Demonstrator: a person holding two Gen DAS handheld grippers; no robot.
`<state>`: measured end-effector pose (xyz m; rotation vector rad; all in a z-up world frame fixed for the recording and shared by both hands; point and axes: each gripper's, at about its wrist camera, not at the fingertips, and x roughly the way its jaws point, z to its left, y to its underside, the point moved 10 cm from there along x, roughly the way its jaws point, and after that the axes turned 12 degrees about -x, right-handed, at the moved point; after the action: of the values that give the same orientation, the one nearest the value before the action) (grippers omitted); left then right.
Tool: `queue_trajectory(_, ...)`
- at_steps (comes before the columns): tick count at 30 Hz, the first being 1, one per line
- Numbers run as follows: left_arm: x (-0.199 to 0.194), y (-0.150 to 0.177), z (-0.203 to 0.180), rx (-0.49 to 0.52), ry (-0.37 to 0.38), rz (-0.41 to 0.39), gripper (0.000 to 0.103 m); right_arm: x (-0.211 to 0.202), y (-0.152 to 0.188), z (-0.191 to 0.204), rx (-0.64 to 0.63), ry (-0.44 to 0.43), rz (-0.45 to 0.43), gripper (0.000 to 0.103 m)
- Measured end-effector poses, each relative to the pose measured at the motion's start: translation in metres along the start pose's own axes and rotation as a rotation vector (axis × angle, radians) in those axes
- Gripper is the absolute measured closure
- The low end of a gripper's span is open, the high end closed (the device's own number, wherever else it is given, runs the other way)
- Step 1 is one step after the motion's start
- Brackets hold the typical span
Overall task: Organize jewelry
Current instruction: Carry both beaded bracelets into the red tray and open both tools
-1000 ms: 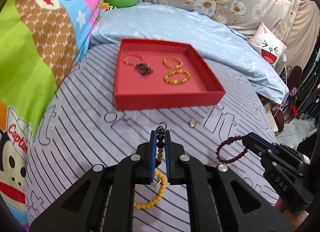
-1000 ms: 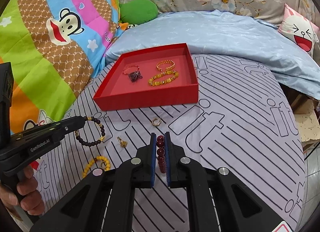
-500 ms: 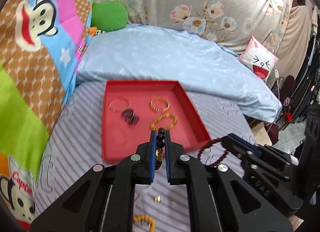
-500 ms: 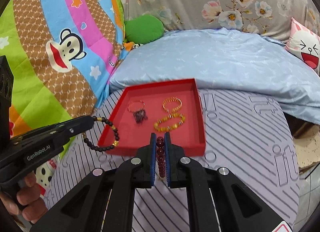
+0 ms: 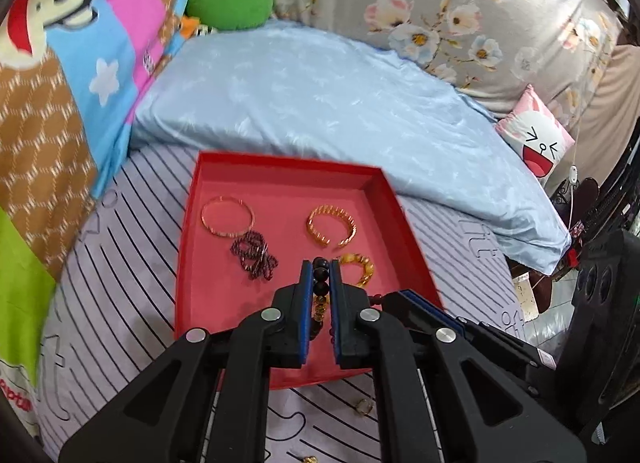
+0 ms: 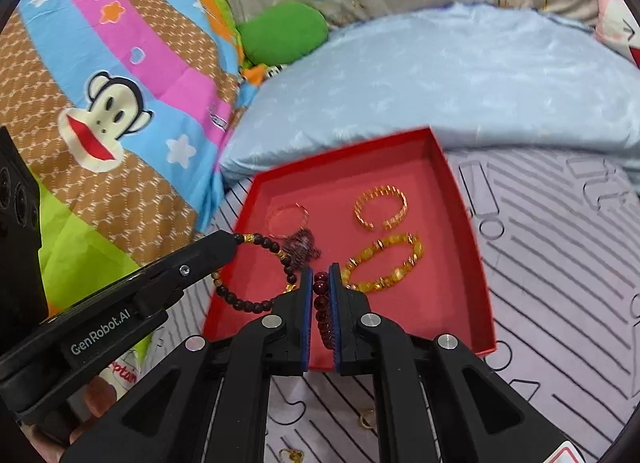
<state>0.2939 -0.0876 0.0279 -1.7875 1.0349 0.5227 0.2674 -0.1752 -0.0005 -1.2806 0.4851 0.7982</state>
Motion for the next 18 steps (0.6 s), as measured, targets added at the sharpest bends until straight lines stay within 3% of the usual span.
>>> queue_trajectory(4, 0.027, 0.013, 0.03, -0.027, -0.052, 0.051, 0.095, 0.019, 0.014, -0.014, -0.023, 0.066, 0.053, 0.095)
queue_trajectory(9, 0.038, 0.021, 0.055, -0.034, -0.103, 0.06, 0.095, 0.023, 0.021, -0.029, -0.046, 0.139, 0.063, 0.094)
queue_trajectory(11, 0.038, 0.019, 0.062, -0.034, -0.14, 0.043, 0.095, 0.02, 0.021, -0.033, -0.047, 0.158, 0.048, 0.086)
queue_trajectory(14, 0.035, 0.016, 0.069, -0.042, -0.178, 0.016, 0.078, 0.013, 0.021, -0.034, -0.047, 0.174, 0.024, 0.068)
queue_trajectory(18, 0.03, 0.016, 0.071, -0.049, -0.182, 0.002, 0.068, 0.006, 0.021, -0.031, -0.062, 0.184, 0.01, 0.064)
